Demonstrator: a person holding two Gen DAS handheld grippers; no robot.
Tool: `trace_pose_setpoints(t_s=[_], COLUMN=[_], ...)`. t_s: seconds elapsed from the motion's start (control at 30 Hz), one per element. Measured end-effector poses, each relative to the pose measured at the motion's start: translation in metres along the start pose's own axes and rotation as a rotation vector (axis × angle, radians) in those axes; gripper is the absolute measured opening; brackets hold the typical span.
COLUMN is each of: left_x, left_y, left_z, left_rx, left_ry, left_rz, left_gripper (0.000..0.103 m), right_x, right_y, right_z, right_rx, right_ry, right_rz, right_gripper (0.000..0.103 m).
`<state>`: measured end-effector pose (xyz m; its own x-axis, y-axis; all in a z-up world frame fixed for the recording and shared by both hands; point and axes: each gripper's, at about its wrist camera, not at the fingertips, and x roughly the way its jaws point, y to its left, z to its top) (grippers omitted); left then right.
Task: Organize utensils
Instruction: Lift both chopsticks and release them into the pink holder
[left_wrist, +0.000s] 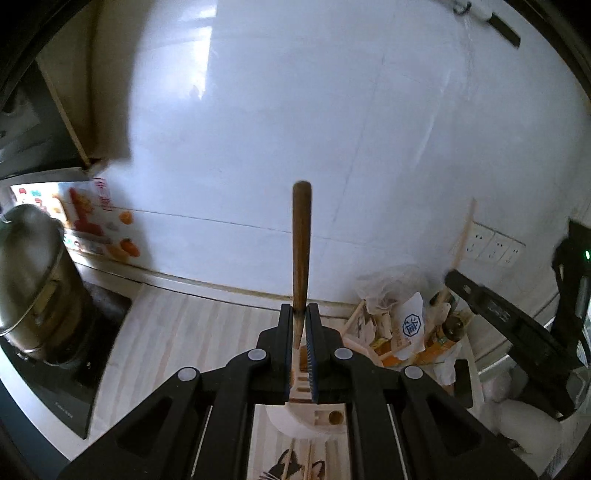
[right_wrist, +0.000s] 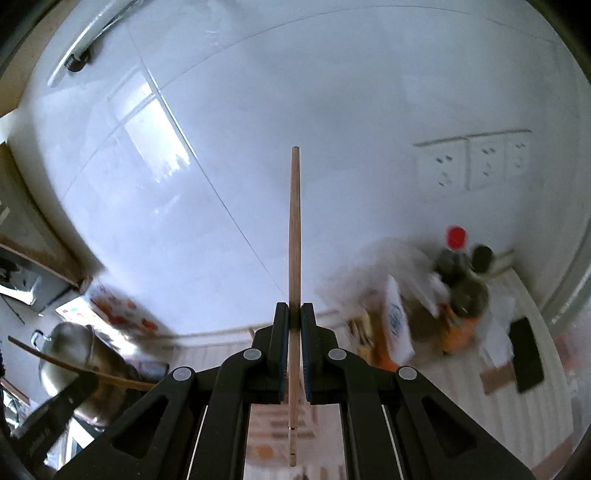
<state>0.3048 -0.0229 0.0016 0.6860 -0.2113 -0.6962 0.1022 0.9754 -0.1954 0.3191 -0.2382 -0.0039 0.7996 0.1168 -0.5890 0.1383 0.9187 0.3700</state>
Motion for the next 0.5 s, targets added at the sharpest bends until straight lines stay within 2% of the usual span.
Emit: trace_pose_setpoints(t_s=[0.13, 0.3, 0.5], left_x=[0.039, 0.081, 0.1], left_y=[-0.006, -0.009, -0.008], left_z=[0.001, -0.008, -0.017], left_rx=[0.012, 0.007, 0.015], left_ry=[0.09, 0.197, 0.261], left_rz=[-0.03, -0.045, -0.057], left_gripper=[0.004, 0.004, 0.005], right_x=[0.029, 0.068, 0.095], right_y=[0.012, 0.014, 0.005], right_z=[0.009, 0.003, -0.014], right_rx=[-0.003, -0.006, -0.013], right_ry=[-0.021, -0.023, -0.024], right_rz=[0.007, -0.024, -0.03], right_gripper=[0.006, 0.006, 0.006])
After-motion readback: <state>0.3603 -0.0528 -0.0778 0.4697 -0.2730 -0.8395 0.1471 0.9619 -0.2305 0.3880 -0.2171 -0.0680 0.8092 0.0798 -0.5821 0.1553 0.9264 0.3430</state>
